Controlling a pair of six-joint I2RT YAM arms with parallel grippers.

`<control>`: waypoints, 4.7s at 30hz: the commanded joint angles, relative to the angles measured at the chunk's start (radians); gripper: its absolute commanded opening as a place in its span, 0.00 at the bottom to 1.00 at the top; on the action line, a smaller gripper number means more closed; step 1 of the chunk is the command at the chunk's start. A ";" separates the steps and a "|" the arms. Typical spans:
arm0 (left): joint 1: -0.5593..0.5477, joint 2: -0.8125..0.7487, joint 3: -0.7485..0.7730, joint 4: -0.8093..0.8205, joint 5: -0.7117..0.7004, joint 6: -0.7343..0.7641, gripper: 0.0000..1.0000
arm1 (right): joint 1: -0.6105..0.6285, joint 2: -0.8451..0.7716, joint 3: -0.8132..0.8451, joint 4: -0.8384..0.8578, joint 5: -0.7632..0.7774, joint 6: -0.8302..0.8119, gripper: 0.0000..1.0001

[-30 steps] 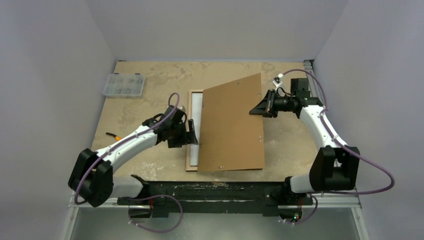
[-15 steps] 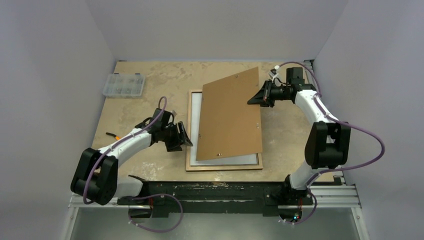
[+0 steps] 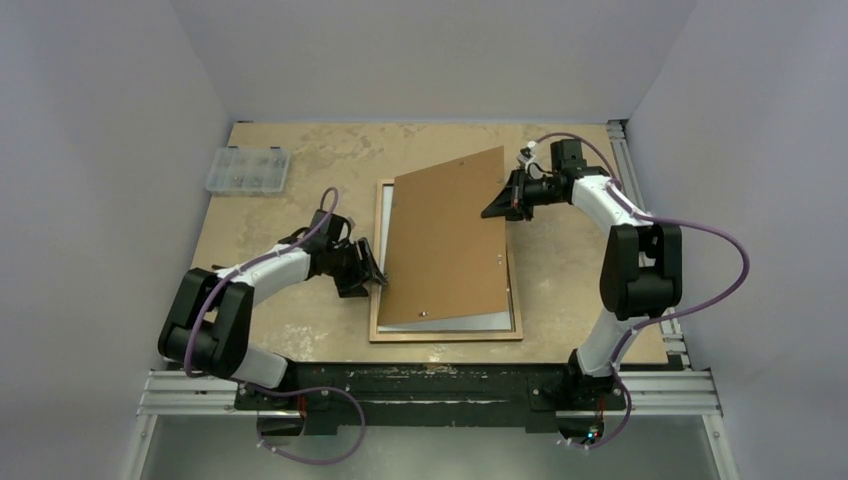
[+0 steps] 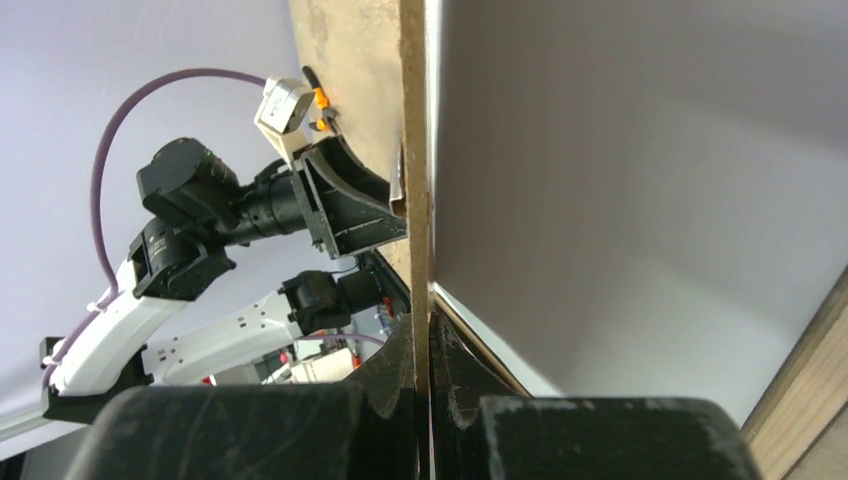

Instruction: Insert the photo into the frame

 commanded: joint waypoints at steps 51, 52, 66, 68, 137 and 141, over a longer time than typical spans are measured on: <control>0.118 0.170 0.145 -0.024 -0.059 0.142 0.36 | 0.093 0.193 0.106 -0.176 0.101 -0.185 0.00; 0.118 0.158 0.145 -0.033 -0.067 0.144 0.39 | 0.094 0.193 0.102 -0.171 0.131 -0.185 0.05; 0.116 -0.036 0.104 -0.173 -0.157 0.151 0.66 | 0.144 0.223 0.138 -0.150 0.373 -0.194 0.97; 0.115 -0.055 0.094 -0.179 -0.162 0.148 0.66 | 0.163 0.219 0.145 -0.158 0.407 -0.195 0.98; -0.096 -0.225 -0.107 -0.097 -0.174 -0.055 0.57 | 0.276 -0.048 -0.205 -0.081 0.582 -0.174 0.81; -0.099 -0.278 -0.094 -0.177 -0.263 -0.058 0.61 | 0.279 -0.097 -0.231 -0.090 0.600 -0.173 0.82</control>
